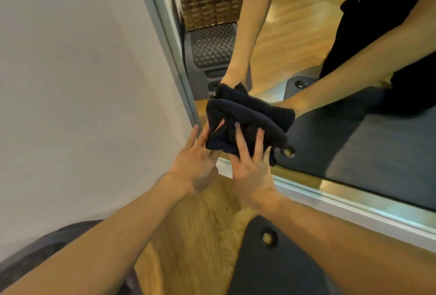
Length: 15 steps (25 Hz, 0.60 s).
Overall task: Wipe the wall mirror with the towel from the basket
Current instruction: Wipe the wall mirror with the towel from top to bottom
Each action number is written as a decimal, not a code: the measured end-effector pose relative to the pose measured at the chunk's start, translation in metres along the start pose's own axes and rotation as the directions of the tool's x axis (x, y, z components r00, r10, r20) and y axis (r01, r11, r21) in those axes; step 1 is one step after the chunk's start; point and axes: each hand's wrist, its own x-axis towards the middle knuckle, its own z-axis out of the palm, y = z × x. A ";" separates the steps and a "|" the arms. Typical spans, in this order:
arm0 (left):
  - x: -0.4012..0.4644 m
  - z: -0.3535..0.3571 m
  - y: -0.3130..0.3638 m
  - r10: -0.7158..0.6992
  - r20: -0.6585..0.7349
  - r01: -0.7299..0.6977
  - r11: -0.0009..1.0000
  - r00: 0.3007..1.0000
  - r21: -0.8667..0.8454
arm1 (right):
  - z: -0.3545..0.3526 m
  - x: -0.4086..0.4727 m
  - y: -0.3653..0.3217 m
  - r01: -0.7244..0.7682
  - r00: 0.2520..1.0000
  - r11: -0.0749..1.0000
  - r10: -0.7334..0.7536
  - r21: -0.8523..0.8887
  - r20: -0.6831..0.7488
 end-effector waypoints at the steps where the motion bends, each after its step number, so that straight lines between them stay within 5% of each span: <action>1: -0.002 0.002 -0.012 -0.005 0.020 0.005 0.999 1.000 0.038 | 0.006 0.008 -0.012 -0.013 1.000 1.000 0.014 0.019 -0.020; 5: -0.008 0.017 -0.043 -0.078 0.142 0.066 0.994 0.987 0.086 | 0.033 0.022 -0.047 0.005 1.000 0.999 -0.005 0.047 0.008; 15: -0.010 0.049 -0.015 -0.158 0.100 0.161 0.987 0.982 -0.028 | 0.042 0.006 -0.035 0.084 0.992 0.996 -0.080 -0.033 0.101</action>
